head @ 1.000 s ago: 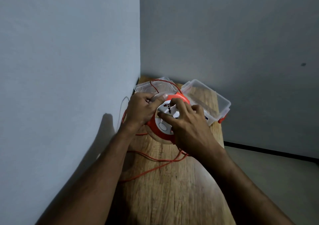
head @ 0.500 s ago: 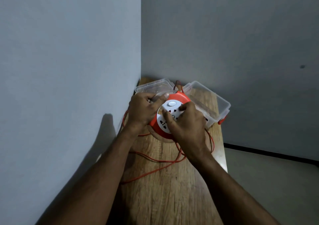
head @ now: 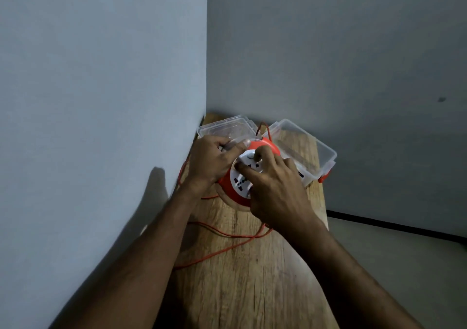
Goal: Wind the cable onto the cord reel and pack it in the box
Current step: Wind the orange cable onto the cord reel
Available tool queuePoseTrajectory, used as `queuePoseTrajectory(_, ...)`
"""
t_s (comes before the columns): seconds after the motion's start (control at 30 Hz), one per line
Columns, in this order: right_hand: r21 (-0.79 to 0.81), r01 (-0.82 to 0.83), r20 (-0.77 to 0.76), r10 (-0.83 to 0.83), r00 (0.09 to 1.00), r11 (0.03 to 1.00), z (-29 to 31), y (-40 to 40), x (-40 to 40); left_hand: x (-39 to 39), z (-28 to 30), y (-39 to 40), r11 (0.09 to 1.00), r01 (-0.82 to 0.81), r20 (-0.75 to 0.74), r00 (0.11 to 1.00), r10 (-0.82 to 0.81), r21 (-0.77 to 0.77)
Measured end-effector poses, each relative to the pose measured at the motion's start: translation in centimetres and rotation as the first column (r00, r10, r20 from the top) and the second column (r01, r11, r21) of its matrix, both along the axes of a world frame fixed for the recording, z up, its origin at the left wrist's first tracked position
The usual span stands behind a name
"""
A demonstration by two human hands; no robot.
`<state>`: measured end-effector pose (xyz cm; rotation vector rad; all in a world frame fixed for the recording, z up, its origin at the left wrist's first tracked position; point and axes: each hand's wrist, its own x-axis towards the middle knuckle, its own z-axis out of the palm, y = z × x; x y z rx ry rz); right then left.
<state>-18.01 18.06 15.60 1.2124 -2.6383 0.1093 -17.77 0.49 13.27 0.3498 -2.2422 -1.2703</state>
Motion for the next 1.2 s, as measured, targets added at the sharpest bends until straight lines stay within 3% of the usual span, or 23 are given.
queuePoseTrajectory(0.1, -0.174, -0.005, 0.042, 0.012, 0.999, 0.985, -0.4, 0.0, -0.4, 0.1, 0.1, 0.0, 1.0, -0.001, -0.003, 1.0, 0.001, -0.012)
queuePoseTrajectory(0.2, -0.343, 0.104, 0.112, -0.069, 0.991, 0.933, -0.6, -0.3, -0.5, 0.1, 0.0, -0.2, 1.0, -0.028, 0.006, 1.0, 0.028, 0.004)
queuePoseTrajectory(0.33, -0.596, 0.394, 0.388, -0.179, 0.904, 0.699, -0.3, -1.5, -0.3, 0.0, 0.2, 0.2, 0.997, -0.039, -0.018, 0.999, 0.04, 0.062)
queuePoseTrajectory(0.4, -0.606, 0.56, 0.572, -0.18, 0.8, 0.565, -0.4, -2.0, -0.6, -0.1, 0.2, 0.3, 0.996, -0.08, -0.02, 0.996, 0.081, 0.044)
queuePoseTrajectory(0.47, -0.59, 0.624, 0.671, -0.12, 0.732, 0.513, -0.5, -2.0, -0.7, -0.1, 0.0, 0.0, 0.994, -0.1, 0.01, 0.995, 0.1, 0.048)
queuePoseTrajectory(0.53, -0.622, 0.46, 0.49, -0.143, 0.86, 0.633, -0.2, -1.5, -0.2, -0.1, -0.1, -0.4, 0.99, -0.098, 0.024, 0.995, 0.096, 0.103)
queuePoseTrajectory(0.6, -0.572, 0.151, 0.11, -0.107, 0.988, 0.806, 0.4, -0.7, 0.6, 0.0, -0.2, -0.8, 0.986, -0.101, 0.033, 0.995, 0.098, 0.129)
queuePoseTrajectory(0.67, -0.42, -0.023, -0.064, -0.004, 0.998, 0.907, 0.8, -0.3, 0.9, -0.1, -0.3, -1.0, 0.989, -0.102, 0.038, 0.994, 0.099, 0.103)
queuePoseTrajectory(0.8, -0.089, 0.017, 0.021, -0.016, 1.0, 0.996, 0.6, -0.3, 0.4, 0.0, -0.3, -0.6, 0.994, -0.068, 0.028, 0.997, 0.066, 0.088)
queuePoseTrajectory(0.9, 0.001, 0.042, 0.025, -0.042, 0.999, 0.999, 0.2, -0.3, 0.1, 0.1, -0.1, 0.1, 0.997, -0.025, 0.001, 1.0, 0.025, 0.073)
queuePoseTrajectory(1.07, -0.141, 0.034, 0.029, -0.03, 0.999, 0.989, 0.0, -0.1, -0.4, 0.4, -0.1, 0.2, 1.0, -0.017, -0.019, 1.0, 0.017, -0.001)
queuePoseTrajectory(1.2, -0.372, 0.146, 0.167, -0.088, 0.982, 0.917, -0.4, -0.4, -0.5, 0.4, -0.3, 0.0, 0.998, -0.037, -0.021, 0.999, 0.038, 0.044)
